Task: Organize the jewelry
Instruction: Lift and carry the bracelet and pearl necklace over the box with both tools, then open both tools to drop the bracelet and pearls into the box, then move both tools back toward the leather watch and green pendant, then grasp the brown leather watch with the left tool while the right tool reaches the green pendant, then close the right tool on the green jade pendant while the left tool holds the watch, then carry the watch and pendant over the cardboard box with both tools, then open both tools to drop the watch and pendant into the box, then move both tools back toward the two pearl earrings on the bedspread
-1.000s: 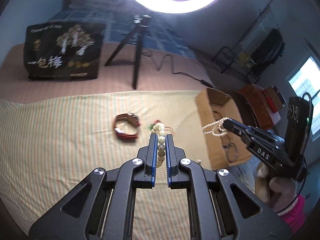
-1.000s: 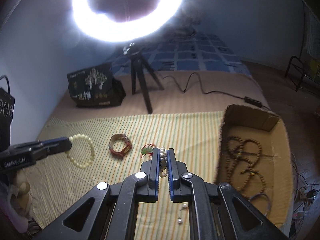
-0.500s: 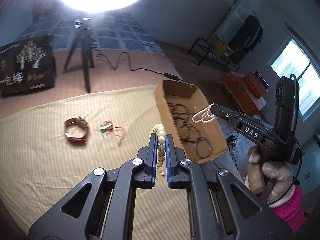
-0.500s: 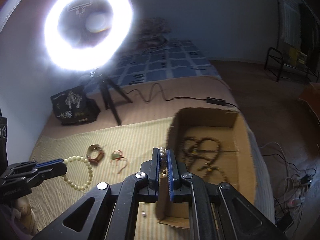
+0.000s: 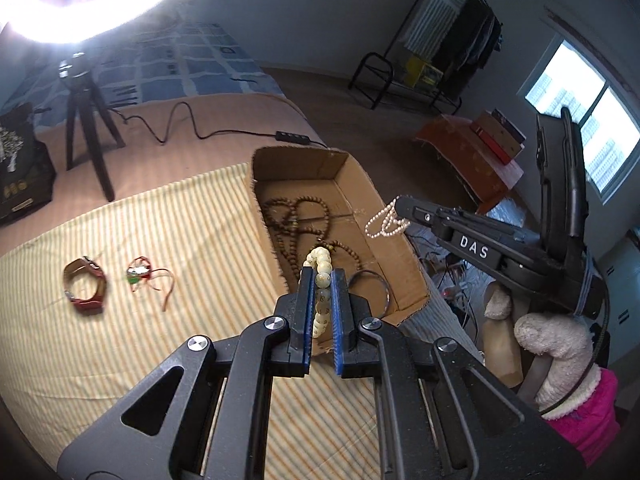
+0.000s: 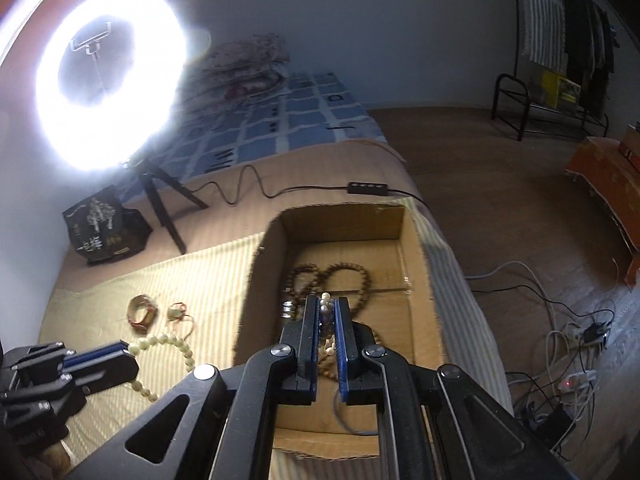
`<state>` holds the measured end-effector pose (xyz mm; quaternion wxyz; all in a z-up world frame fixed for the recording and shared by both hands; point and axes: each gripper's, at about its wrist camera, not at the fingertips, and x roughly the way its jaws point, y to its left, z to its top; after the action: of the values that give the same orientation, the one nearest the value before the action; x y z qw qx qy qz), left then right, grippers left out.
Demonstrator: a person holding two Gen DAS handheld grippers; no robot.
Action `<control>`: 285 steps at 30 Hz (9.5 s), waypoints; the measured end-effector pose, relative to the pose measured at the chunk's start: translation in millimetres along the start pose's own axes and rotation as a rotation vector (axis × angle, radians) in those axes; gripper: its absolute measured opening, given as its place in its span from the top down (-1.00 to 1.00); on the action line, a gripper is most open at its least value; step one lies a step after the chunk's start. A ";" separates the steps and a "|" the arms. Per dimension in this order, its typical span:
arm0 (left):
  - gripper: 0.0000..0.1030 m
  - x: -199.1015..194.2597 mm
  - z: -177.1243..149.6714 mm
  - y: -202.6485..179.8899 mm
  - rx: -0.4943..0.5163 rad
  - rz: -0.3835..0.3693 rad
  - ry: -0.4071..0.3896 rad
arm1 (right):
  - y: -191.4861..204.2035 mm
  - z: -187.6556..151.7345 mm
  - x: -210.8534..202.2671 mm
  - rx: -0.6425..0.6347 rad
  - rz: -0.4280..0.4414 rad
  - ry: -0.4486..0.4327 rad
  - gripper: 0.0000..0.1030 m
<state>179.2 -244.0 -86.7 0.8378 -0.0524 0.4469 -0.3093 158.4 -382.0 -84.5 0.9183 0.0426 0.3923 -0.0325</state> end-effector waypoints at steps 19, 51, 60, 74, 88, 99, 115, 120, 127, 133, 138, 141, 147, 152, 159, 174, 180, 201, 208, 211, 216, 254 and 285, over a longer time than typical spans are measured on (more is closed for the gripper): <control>0.89 49.5 -9.9 -33.0 0.063 0.016 0.081 | -18.4 -4.5 22.8 0.032 -0.020 0.056 0.91; 0.26 2.5 -13.5 44.9 0.005 0.124 0.047 | 15.1 -1.3 3.7 -0.017 -0.032 -0.024 -0.61; 0.26 -31.2 -14.7 120.2 -0.068 0.237 0.026 | 61.6 0.2 5.5 -0.076 0.067 -0.031 -0.61; 0.26 -44.3 -23.9 202.1 -0.224 0.276 0.035 | 127.7 -6.2 39.3 -0.170 0.132 0.026 -0.61; 0.26 -13.8 -27.8 245.4 -0.351 0.233 0.104 | 164.3 -14.2 88.4 -0.172 0.168 0.129 -0.58; 0.26 20.5 -30.4 264.0 -0.386 0.246 0.154 | 181.2 -18.9 126.2 -0.162 0.177 0.216 -0.45; 0.85 11.2 -31.8 276.7 -0.367 0.319 0.152 | 208.4 -35.4 166.0 -0.274 0.125 0.284 -0.26; 0.85 8.3 -36.1 280.7 -0.366 0.320 0.153 | 217.9 -38.5 176.8 -0.306 0.108 0.299 -0.23; 0.85 5.7 -38.7 280.4 -0.357 0.317 0.154 | 228.4 -45.1 187.9 -0.358 0.070 0.312 -0.11; 0.79 12.5 -37.8 275.2 -0.361 0.320 0.150 | 227.0 -42.5 190.1 -0.351 0.062 0.312 0.35; 0.36 20.2 -41.6 278.7 -0.403 0.289 0.149 | 226.9 -43.5 187.9 -0.362 0.060 0.302 0.38; 0.71 21.5 -39.6 275.4 -0.368 0.325 0.153 | 226.7 -43.0 184.9 -0.362 0.061 0.294 0.38; 0.79 11.0 -39.0 281.0 -0.411 0.309 0.138 | 222.3 -39.4 170.7 -0.351 0.067 0.270 0.38; 0.79 -3.9 -39.0 275.5 -0.402 0.313 0.117 | 219.5 -33.3 152.2 -0.346 0.088 0.236 0.38; 0.79 -20.2 -35.6 257.0 -0.397 0.295 0.076 | 213.7 -28.4 121.4 -0.344 0.102 0.186 0.38; 0.79 -46.1 -22.7 178.7 -0.277 0.223 -0.007 | 163.1 -6.1 59.3 -0.277 0.097 0.068 0.38; 0.79 -41.8 -15.0 144.4 -0.237 0.182 -0.018 | 127.6 2.7 42.1 -0.217 0.070 0.038 0.38; 0.79 15.8 2.3 36.1 -0.094 0.076 0.008 | 13.9 9.8 21.6 -0.055 -0.044 0.024 0.38; 0.79 33.4 1.4 14.3 -0.050 0.092 0.020 | -5.1 7.1 26.6 -0.034 -0.072 0.043 0.38; 0.79 37.0 -0.1 7.5 -0.030 0.101 0.020 | -9.8 5.7 30.6 -0.031 -0.079 0.054 0.38; 0.79 41.8 -2.3 -0.7 -0.007 0.106 0.025 | -14.4 4.5 35.5 -0.025 -0.090 0.064 0.38; 0.29 32.9 -9.8 -19.5 0.083 0.098 0.022 | -4.9 5.3 27.6 -0.033 -0.123 0.023 -0.55; 0.30 8.2 -40.2 73.4 0.104 0.075 0.085 | 61.2 -78.5 -48.8 -0.176 0.065 0.059 -0.47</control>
<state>185.8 -182.1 -143.3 0.8305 0.0210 0.4673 -0.3026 74.0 -311.7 -100.0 0.9070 -0.0245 0.4190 0.0333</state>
